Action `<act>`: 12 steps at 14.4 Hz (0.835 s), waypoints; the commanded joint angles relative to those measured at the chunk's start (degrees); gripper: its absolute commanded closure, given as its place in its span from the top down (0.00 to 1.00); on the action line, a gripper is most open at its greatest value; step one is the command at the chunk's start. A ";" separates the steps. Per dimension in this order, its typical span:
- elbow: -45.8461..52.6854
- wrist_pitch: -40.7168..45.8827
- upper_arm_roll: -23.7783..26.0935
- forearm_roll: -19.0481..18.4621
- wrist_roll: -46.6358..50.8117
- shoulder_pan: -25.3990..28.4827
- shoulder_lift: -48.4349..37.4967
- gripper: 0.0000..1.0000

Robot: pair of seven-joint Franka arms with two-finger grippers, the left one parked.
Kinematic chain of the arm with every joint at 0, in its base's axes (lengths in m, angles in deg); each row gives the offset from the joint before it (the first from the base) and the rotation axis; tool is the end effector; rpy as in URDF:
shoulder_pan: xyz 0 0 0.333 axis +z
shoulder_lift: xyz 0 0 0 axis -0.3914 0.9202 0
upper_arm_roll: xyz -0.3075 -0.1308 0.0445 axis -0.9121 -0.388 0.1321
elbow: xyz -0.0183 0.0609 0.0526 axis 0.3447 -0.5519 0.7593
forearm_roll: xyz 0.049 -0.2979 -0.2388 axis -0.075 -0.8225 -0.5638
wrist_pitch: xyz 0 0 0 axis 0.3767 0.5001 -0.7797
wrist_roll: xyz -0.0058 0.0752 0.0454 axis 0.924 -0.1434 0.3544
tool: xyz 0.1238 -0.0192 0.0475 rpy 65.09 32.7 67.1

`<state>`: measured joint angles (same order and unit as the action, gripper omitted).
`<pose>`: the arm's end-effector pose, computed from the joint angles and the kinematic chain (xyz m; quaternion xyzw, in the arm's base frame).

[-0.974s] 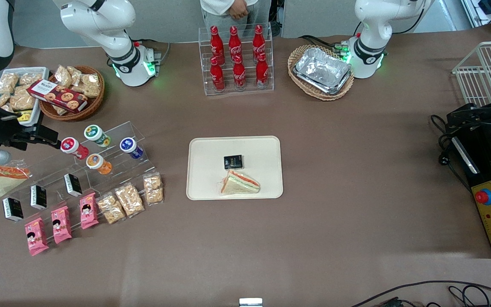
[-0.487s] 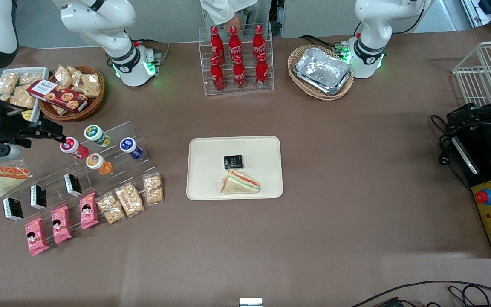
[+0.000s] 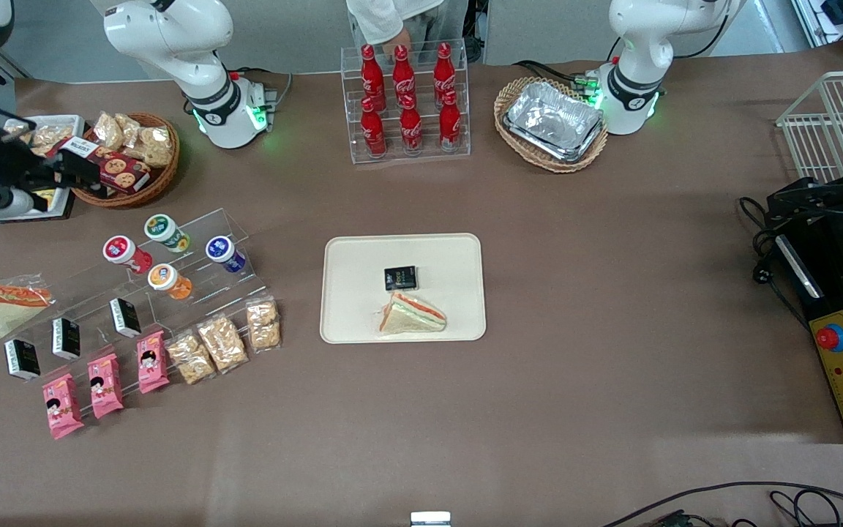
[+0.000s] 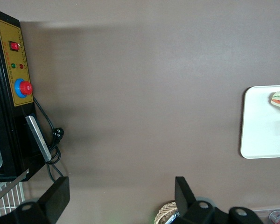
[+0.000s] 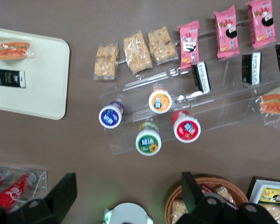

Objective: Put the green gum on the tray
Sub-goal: 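Move the right gripper over the acrylic stand toward the green-labelled bottle, then lower the right gripper onto the green-labelled bottle and close on it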

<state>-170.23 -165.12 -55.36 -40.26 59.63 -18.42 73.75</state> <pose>0.4802 -0.0043 0.6199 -0.9954 -0.0753 0.0502 0.0302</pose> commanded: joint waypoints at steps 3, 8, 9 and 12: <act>-16.54 -7.47 -0.35 1.09 -1.12 -0.14 -10.40 1.00; -31.58 -20.39 -0.44 0.83 -2.70 -0.31 -15.07 1.00; -34.04 -22.94 -0.44 0.83 -2.79 -0.32 -15.16 1.00; -39.50 -29.71 -0.44 0.30 -2.79 -0.32 -15.07 1.00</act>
<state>-203.37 -188.73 -55.67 -40.26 57.98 -18.42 61.12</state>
